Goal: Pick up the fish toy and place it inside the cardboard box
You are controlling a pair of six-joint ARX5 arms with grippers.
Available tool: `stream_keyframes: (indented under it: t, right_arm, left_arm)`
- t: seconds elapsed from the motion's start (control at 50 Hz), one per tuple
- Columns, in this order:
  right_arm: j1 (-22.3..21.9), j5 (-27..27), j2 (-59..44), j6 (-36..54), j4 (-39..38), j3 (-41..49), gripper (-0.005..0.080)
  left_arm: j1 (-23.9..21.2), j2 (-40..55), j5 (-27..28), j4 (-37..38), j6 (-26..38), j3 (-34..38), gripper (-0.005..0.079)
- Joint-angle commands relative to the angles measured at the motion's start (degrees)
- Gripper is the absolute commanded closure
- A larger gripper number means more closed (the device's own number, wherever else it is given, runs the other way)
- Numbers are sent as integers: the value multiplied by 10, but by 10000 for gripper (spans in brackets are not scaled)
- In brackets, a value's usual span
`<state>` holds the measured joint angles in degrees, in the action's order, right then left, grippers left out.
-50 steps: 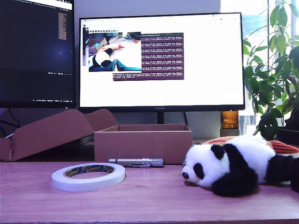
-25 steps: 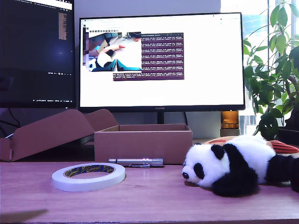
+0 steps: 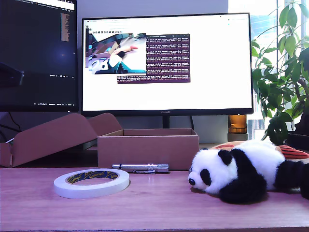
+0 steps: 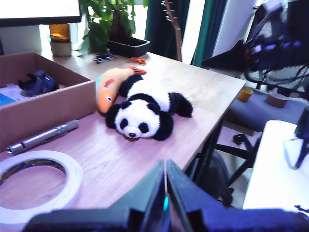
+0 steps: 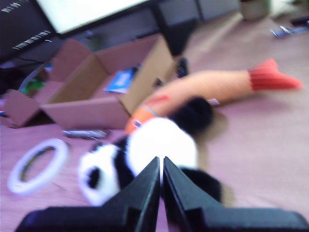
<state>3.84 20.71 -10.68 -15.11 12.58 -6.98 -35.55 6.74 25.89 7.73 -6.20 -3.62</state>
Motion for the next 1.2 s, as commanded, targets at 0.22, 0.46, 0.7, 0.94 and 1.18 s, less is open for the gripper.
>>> stream_keyframes:
  t: [0.22, 0.46, 0.7, 0.94, 1.18]
  right_arm:
    - [41, 55, -88, 59, 54, -117, 765]
    - [52, 64, -228, 256, 172, -224, 765]
    - [87, 59, -372, 491, 179, -302, 765]
    - [98, 56, -483, 628, 178, -396, 764]
    - [101, 14, -561, 681, 183, -500, 764]
  left_arm:
    - [-2, 0, 2, -5, 4, 8, 756]
    - [-2, 0, 2, -6, 4, 8, 756]
    - [-2, 0, 0, -25, 1, 8, 756]
    - [-2, 0, 0, -18, 0, 8, 756]
    - [-2, 0, 0, -15, 0, 8, 756]
